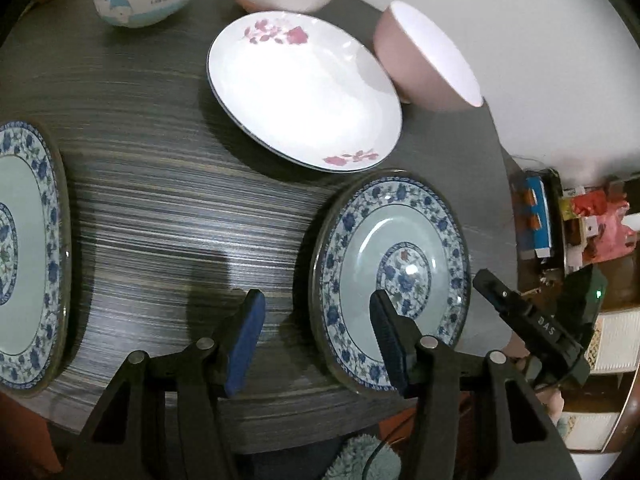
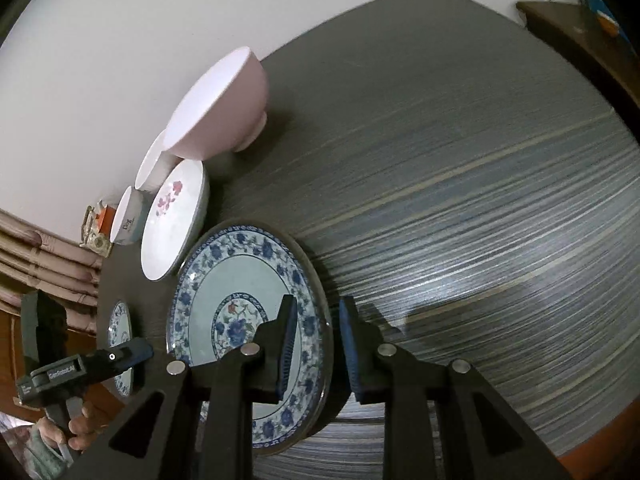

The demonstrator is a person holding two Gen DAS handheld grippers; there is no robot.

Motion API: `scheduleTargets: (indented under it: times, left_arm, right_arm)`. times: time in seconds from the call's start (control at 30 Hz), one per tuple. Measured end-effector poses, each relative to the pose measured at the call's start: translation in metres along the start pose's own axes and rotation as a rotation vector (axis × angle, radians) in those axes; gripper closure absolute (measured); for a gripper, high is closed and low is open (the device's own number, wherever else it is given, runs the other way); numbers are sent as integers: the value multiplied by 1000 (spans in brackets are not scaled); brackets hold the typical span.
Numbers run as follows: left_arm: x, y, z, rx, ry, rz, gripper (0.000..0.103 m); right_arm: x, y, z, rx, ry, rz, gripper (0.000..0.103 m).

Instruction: Organize plates and bowls

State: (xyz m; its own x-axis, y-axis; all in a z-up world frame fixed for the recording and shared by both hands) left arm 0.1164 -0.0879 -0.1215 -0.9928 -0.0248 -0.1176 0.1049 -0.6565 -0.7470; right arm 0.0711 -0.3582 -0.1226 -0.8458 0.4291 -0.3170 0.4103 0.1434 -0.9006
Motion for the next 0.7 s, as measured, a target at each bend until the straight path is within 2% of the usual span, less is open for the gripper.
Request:
scheduleTargets:
  times: [0.57,0.7]
  left_arm:
    - [-3,30,-8,-16,-31,-59,75]
    - [-3,31,-7,-15,-17,-64,81]
  right_arm:
    - [2,15,-1,-33,3,-39,82]
    - [2,18,0,-37,7,-48,90]
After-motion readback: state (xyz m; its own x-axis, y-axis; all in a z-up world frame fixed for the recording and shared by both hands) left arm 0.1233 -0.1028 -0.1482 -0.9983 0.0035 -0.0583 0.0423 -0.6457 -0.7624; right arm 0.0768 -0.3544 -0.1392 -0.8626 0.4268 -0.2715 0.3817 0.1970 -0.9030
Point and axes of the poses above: each gripper's, at about its wrist camera, not at the fingertips, and y roughly the way its jaws point, z to its right, x to its underside, the point moved 5 cm from there along y, roughly the way its jaws point, and after that the axes turned 13 degrees about x, right-handed, at the moved point
